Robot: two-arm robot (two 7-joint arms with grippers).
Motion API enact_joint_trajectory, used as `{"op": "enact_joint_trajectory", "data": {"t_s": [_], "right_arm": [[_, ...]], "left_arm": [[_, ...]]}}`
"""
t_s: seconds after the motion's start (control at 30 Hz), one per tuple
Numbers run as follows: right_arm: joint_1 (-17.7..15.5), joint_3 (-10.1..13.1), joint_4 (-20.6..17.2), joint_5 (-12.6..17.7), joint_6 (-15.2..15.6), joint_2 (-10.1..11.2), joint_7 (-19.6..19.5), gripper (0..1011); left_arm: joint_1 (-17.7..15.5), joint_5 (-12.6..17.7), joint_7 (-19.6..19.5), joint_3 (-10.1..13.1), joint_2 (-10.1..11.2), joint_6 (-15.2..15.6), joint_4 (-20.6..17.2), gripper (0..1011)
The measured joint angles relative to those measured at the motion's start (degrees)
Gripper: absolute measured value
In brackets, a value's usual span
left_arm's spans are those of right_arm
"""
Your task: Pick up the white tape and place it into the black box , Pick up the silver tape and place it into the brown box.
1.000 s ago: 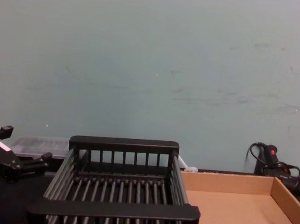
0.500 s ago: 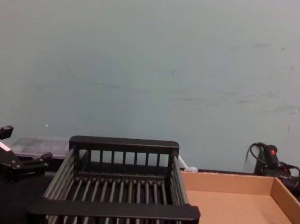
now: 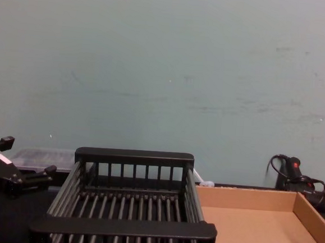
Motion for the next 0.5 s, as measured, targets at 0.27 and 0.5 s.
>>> {"op": "enact_joint_trajectory", "data": {"t_s": [0.27,0.5], "right_arm": [[0.0,0.0,0.0,0.0,0.0,0.0,0.0,1002],[0.0,0.0,0.0,0.0,0.0,0.0,0.0,1002]], "left_arm": [[0.0,0.0,0.0,0.0,0.0,0.0,0.0,1001],[0.0,0.0,0.0,0.0,0.0,0.0,0.0,1001]]}}
